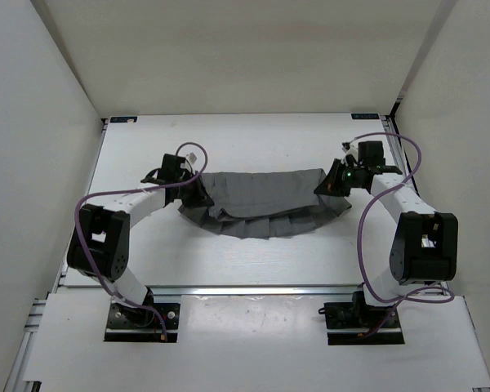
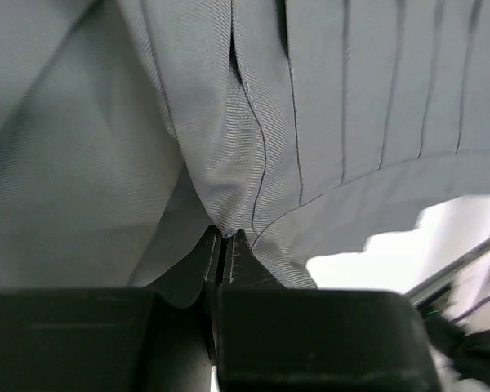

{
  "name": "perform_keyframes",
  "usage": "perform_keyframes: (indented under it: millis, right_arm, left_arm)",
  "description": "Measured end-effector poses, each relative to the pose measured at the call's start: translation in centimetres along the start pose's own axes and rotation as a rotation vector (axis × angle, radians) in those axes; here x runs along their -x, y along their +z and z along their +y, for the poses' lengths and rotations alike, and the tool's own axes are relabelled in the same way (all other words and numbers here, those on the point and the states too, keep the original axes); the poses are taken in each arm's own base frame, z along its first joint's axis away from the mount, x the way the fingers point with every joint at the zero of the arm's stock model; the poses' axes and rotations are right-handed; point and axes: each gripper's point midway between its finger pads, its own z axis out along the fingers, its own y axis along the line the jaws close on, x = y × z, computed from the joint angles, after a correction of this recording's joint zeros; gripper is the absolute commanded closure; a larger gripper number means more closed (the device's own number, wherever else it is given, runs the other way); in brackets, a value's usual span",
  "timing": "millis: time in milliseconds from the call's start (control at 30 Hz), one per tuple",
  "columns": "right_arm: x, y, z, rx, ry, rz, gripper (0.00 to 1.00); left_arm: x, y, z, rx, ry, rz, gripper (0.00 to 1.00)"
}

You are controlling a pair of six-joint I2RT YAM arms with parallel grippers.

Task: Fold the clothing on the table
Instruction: Fold the skirt

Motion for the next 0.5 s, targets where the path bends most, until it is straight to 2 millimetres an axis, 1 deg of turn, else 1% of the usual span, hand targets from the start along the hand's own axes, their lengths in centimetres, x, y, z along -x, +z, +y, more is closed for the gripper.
perform_keyframes:
  millis: [100, 200, 367, 500]
  right_arm:
    - [-3.3, 0.1, -2.1, -0.085, 0.025, 0.088, 1.0]
    - [-5.1, -0.1, -3.3, -0.161, 0.015, 0.144, 1.0]
    - [-6.9, -0.1, -4.0, -0.236, -0.022, 0.209, 1.0]
    - [-7.2, -0.5, -4.1, -0.245, -0.016, 0.222, 1.0]
  left_arm:
    - [-2.7, -0.2, 0.7, 0.027, 0.042, 0.025, 1.0]
    - [-4.3, 0.1, 1.4, 0.064, 0.078, 0.045, 1.0]
    - [-4.1, 0.2, 2.2, 0.108, 0.123, 0.027, 1.0]
    - [-3.5, -0.5, 1.9, 0.1, 0.132, 0.003, 1.0]
